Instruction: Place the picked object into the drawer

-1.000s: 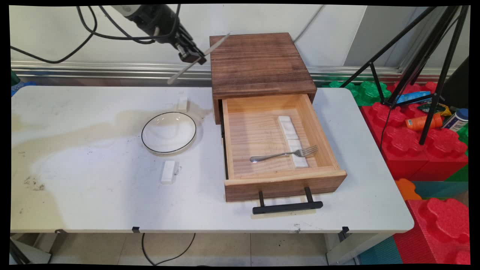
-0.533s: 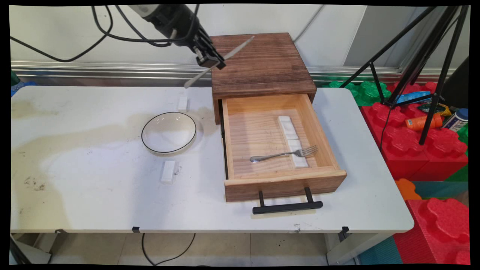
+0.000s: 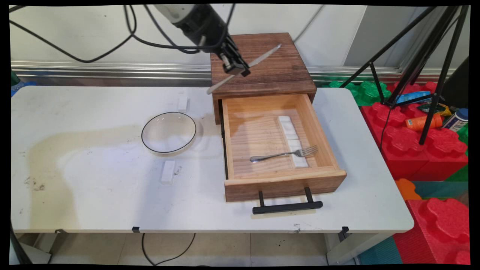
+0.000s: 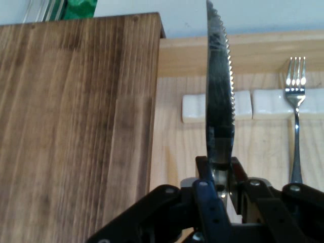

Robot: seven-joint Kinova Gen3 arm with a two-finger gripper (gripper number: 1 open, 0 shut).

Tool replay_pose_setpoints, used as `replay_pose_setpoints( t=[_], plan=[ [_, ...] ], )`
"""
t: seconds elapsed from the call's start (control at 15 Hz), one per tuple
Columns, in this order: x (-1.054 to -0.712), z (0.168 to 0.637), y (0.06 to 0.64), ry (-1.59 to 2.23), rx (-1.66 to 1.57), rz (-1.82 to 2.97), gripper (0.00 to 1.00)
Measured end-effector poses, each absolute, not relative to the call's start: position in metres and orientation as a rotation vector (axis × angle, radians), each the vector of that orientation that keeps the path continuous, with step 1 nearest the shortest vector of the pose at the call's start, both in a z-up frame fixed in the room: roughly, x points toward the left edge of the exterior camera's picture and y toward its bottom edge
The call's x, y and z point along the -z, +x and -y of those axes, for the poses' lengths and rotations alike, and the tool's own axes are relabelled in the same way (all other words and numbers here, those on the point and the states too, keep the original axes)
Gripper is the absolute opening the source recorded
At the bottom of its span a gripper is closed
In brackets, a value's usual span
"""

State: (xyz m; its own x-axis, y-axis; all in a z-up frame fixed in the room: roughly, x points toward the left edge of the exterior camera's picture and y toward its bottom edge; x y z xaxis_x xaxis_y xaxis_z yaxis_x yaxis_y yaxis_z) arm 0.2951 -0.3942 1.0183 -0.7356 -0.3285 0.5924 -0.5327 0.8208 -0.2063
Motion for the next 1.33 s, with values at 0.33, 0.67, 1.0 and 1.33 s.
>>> replay_pose_setpoints(
  t=[0.33, 0.67, 1.0, 1.33],
  plan=[
    [-0.999, 0.419, 0.258, 0.591, -0.467, 2.46, 0.0],
    [-0.973, 0.439, 0.232, 0.571, -0.413, 2.459, 0.0],
    [-0.937, 0.455, 0.217, 0.574, -0.361, 2.468, 0.0],
    [-0.907, 0.464, 0.214, 0.583, -0.333, 2.49, 0.0]
  ],
)
